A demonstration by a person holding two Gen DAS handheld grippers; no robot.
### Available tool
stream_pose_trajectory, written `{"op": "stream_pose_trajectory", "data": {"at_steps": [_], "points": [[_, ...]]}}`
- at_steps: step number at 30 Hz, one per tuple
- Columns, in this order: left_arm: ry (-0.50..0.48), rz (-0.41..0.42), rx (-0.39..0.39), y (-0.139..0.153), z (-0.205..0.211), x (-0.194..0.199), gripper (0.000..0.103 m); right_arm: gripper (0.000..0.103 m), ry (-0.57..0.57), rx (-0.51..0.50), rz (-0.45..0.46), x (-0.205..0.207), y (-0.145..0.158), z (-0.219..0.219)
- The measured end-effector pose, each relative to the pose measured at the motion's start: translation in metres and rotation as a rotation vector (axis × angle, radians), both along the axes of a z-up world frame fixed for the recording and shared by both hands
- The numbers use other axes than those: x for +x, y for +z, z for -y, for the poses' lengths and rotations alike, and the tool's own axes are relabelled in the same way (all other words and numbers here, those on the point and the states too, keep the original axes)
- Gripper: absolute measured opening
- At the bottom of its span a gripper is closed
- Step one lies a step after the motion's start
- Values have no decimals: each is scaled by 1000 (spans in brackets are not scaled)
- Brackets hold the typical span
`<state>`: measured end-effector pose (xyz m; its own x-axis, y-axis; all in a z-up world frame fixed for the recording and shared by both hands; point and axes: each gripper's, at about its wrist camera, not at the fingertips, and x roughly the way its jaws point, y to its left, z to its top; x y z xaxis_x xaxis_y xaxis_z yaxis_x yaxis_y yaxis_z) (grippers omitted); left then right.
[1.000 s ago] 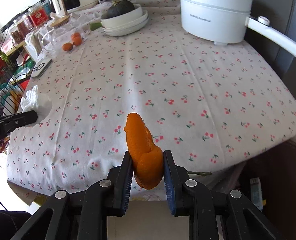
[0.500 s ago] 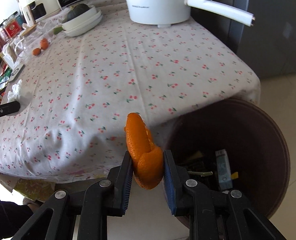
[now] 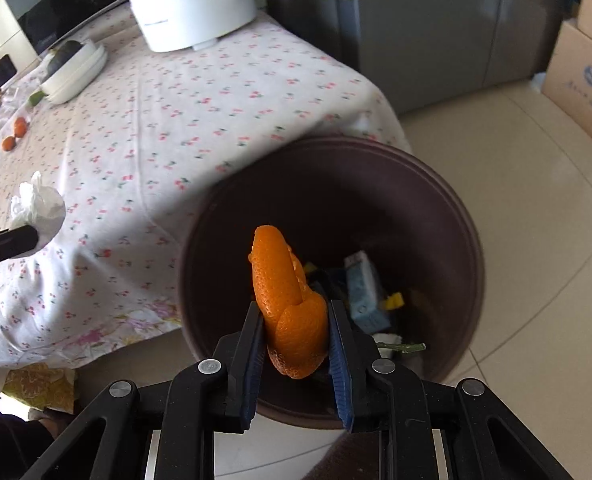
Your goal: Collect trash
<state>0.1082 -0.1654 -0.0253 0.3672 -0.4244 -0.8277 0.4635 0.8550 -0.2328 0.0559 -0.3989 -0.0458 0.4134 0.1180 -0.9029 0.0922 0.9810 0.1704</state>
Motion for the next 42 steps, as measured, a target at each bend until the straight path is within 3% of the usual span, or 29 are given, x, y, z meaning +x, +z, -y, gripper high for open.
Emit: {"op": "stream_pose_trajectory", "data": {"at_steps": [7, 15, 16, 17, 19, 34, 36, 37, 38, 42], "points": [[-89, -10, 25, -20, 56, -5, 8, 27, -51, -12, -22, -12, -9, 32], [-168, 8, 17, -36, 91, 1, 12, 27, -75, -13, -42, -16, -15, 48], [-179, 6, 18, -38, 93, 2, 21, 27, -77, -12, -41, -16, -15, 49], [-185, 2, 31, -41, 96, 4, 44, 27, -78, -10, -39, -16, -15, 50], [-149, 30, 86, -44, 97, 5, 73, 28, -80, -8, -38, -17, -15, 52], [-3, 30, 117, -34, 52, 7, 89, 31, -78, -30, -35, -8, -14, 41], [9, 36, 116, -30, 43, 5, 91, 53, -80, -65, -30, -5, -12, 38], [15, 39, 116, -28, 39, 3, 92, 77, -82, -82, -21, -4, -11, 36], [21, 43, 118, -27, 35, 2, 94, 86, -86, -98, -5, -5, -9, 34], [44, 68, 130, -19, 18, -4, 96, 86, -58, -109, 10, -4, -6, 26]]}}
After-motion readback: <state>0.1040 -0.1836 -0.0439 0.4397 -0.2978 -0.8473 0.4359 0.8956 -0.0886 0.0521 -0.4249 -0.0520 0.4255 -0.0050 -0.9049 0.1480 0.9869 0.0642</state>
